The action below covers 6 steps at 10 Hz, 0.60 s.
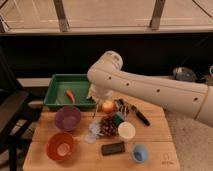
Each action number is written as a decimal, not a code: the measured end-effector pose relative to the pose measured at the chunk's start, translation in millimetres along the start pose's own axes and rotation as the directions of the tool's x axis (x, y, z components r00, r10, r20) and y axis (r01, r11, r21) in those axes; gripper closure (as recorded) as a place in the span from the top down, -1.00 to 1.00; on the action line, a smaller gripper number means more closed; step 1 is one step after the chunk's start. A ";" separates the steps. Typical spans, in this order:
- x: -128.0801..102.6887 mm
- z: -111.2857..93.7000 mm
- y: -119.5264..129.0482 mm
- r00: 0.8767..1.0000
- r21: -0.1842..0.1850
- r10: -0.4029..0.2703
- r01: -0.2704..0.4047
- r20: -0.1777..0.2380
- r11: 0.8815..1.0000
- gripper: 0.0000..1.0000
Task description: Place fork in plastic cup
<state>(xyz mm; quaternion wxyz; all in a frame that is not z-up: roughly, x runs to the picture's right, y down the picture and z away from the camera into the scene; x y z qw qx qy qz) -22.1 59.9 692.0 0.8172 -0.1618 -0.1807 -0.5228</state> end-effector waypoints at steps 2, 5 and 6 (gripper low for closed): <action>-19.7 0.6 16.0 1.000 -0.010 0.005 -0.005 0.022 1.000 -1.00; -45.2 -3.9 56.8 0.998 -0.023 0.053 -0.052 0.044 0.998 -1.00; -47.2 -4.3 66.7 0.996 -0.025 0.071 -0.070 0.048 0.997 -1.00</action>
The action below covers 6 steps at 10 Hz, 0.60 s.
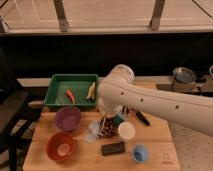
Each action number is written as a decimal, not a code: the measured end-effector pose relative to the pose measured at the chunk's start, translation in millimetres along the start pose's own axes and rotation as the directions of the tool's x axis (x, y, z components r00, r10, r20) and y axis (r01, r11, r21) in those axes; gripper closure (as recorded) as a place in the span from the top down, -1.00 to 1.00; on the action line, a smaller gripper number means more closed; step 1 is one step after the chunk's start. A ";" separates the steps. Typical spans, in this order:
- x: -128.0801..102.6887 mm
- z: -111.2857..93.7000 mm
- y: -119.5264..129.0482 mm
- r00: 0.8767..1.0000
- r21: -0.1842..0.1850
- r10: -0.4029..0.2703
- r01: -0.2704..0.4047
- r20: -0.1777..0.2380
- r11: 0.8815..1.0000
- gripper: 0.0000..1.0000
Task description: Place fork in plastic cup
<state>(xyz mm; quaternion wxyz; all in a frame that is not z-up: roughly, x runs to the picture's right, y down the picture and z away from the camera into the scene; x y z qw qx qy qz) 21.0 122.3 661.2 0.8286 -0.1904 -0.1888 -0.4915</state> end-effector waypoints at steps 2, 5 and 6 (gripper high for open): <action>-2.9 3.2 31.1 0.998 -0.012 0.065 -0.064 0.019 0.998 -1.00; -17.1 13.3 74.2 0.985 -0.045 0.167 -0.165 0.042 0.985 -1.00; -21.8 15.0 82.9 0.980 -0.052 0.193 -0.191 0.047 0.980 -1.00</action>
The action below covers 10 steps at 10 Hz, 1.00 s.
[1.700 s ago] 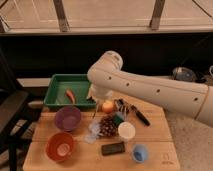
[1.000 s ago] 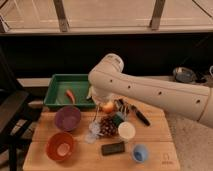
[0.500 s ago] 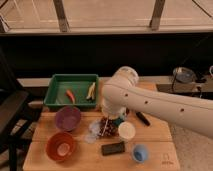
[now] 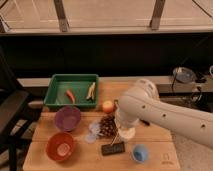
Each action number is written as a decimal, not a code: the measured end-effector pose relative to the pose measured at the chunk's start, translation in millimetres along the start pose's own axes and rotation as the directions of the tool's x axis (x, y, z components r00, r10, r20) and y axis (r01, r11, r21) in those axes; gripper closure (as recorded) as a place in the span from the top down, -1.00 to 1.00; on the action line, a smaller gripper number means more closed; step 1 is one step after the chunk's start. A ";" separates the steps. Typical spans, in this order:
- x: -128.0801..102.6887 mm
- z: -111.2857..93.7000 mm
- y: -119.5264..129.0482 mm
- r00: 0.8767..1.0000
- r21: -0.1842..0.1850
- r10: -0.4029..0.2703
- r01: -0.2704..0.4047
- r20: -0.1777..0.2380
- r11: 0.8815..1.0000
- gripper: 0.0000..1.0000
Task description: Place fork in plastic cup
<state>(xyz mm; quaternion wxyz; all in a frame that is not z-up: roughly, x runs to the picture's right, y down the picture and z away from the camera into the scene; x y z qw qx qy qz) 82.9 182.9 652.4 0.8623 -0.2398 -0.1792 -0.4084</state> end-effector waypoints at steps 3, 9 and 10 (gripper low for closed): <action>-12.7 4.4 45.1 0.993 0.004 0.116 -0.116 0.027 0.993 -1.00; -14.8 5.1 48.4 0.992 0.005 0.125 -0.125 0.031 0.992 -1.00; -14.4 4.9 47.9 0.992 0.006 0.126 -0.126 0.031 0.992 -1.00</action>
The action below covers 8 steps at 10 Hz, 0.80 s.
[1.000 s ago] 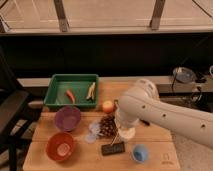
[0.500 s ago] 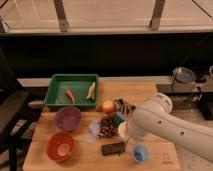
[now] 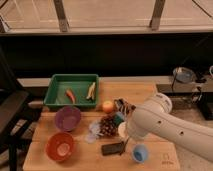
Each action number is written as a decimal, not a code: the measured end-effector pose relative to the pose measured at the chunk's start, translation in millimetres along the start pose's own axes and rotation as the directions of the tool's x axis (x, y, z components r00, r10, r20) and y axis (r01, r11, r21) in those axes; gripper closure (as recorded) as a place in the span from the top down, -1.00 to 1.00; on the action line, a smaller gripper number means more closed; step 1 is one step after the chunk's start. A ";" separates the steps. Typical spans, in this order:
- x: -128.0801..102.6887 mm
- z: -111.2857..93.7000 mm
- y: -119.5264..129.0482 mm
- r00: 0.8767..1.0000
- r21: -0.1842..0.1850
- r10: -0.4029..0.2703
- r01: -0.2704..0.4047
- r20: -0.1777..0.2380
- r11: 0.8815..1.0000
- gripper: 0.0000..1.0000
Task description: Place fork in plastic cup
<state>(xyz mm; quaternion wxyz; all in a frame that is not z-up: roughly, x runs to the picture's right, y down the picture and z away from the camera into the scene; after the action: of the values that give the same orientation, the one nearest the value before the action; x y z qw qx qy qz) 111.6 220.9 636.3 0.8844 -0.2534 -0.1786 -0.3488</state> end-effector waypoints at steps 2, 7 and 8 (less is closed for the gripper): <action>7.2 7.4 5.4 0.999 -0.018 0.033 -0.033 0.016 0.999 -1.00; 44.7 7.5 45.7 0.987 -0.047 0.162 -0.162 0.006 0.986 -1.00; 53.9 4.6 56.6 0.981 -0.052 0.196 -0.196 -0.005 0.979 -1.00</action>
<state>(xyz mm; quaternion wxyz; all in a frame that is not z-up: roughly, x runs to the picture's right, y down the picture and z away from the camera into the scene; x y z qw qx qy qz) 188.4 230.8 648.3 0.9077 -0.2927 -0.1436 -0.2643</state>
